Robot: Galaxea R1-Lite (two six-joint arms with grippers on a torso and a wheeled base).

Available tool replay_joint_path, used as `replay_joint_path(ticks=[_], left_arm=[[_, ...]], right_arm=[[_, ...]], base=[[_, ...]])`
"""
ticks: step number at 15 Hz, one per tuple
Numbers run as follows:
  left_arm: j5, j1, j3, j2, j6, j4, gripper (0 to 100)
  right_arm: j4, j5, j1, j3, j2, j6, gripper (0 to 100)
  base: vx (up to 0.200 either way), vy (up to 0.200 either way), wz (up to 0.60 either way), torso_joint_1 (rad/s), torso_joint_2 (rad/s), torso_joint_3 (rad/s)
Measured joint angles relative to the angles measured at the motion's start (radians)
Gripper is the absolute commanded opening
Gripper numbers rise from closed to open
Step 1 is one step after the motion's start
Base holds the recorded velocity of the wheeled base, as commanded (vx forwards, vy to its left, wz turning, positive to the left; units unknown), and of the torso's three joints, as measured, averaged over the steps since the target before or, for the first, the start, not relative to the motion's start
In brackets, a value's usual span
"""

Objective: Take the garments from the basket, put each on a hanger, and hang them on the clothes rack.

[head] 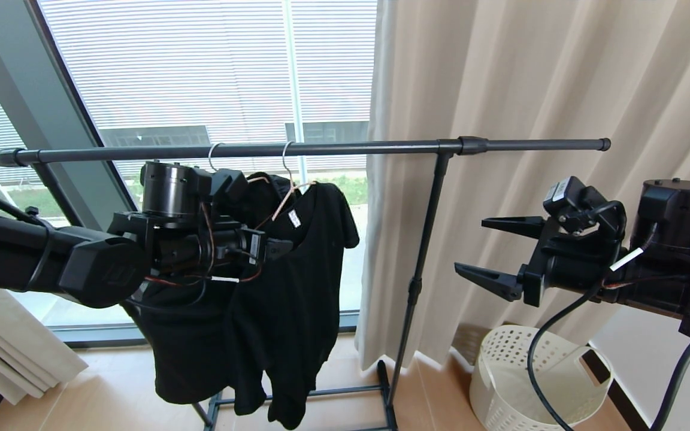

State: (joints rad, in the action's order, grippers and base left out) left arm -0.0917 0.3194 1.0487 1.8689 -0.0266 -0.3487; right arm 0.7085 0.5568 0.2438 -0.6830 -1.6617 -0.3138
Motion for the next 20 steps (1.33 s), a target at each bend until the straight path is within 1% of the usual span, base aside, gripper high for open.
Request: replay_joint_path(ticks=[3,7,9,11,13,14,17,20], left_arm=[[0.000,0.013,-0.030,-0.053,-0.001,0.003,100],[0.001,0.033,-0.113,-0.169,-0.001,0.006,100],[0.001,0.037,-0.164,-0.244,-0.001,0.026,100],[0.001,0.033,-0.221,-0.324,0.000,0.040,100],[0.001,0.024,-0.307,-0.419,0.002,0.043,100],[0.000,0.018,-0.364,-0.476,0.003,0.044,100],[-0.003,-0.001,-0.530,-0.648,0.003,0.044,100],[-0.006,-0.017,-0.690,-0.806,0.011,0.044,100]], right_arm=[[0.001,0.000,0.001,0.003,0.005,0.000,100],[0.003,0.000,0.001,0.010,0.015,-0.001,100],[0.003,-0.009,0.001,0.021,0.037,-0.003,100],[0.001,-0.022,0.001,0.040,0.093,-0.002,100],[-0.021,-0.037,-0.007,0.065,0.190,-0.002,100],[-0.038,-0.048,-0.017,0.091,0.249,-0.002,100],[-0.060,-0.073,-0.041,0.216,0.421,-0.001,100],[-0.065,-0.144,-0.055,0.350,0.574,-0.002,100]], base=[[0.000,0.000,0.00,0.000,0.00,0.000],[0.000,0.000,0.00,0.000,0.00,0.000],[0.000,0.000,0.00,0.000,0.00,0.000],[0.000,0.000,0.00,0.000,0.00,0.000],[0.000,0.000,0.00,0.000,0.00,0.000],[0.000,0.000,0.00,0.000,0.00,0.000],[0.000,0.000,0.00,0.000,0.00,0.000],[0.000,0.000,0.00,0.000,0.00,0.000]])
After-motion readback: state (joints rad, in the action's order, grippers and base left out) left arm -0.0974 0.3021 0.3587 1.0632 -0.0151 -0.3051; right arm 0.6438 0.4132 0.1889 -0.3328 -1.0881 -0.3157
